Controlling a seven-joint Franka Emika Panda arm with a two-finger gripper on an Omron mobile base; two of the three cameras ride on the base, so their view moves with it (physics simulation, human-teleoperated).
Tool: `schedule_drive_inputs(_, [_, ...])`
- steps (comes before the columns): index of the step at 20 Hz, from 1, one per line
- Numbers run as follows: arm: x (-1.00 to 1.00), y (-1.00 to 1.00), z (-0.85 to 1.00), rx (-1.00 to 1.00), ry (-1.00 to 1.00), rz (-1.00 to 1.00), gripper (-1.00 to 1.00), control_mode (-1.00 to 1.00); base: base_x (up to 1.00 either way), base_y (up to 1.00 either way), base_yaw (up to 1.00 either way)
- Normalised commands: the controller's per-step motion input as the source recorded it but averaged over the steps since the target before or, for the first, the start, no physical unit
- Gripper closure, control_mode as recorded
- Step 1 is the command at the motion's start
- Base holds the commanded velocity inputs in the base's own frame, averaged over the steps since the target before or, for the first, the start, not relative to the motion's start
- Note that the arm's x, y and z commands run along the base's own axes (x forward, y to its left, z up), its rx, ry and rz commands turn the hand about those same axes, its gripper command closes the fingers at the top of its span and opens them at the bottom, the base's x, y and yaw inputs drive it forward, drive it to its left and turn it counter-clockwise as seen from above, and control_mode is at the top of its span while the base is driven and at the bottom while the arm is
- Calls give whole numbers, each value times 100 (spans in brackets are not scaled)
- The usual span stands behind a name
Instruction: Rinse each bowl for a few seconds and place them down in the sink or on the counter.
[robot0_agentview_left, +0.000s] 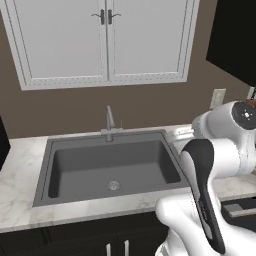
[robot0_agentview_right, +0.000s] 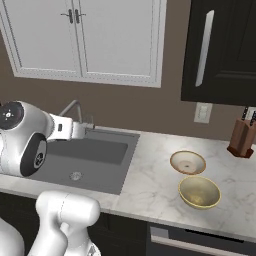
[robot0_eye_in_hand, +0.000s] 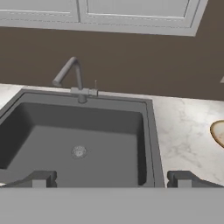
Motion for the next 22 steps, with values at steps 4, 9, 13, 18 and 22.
schedule_drive_inputs(4, [8,10,-4,1,-12,0,-100,-100,0,0,0])
schedule_drive_inputs(9, [15,6,-13,1,-9,1,-100,-100,0,0,0])
schedule_drive_inputs(13, [32,1,-16,2,-3,4,-100,-100,0,0,0])
schedule_drive_inputs(18, [39,0,-15,1,0,7,-100,-100,0,0,0])
schedule_drive_inputs(22, [35,0,-17,0,0,7,-100,-100,0,0,0])
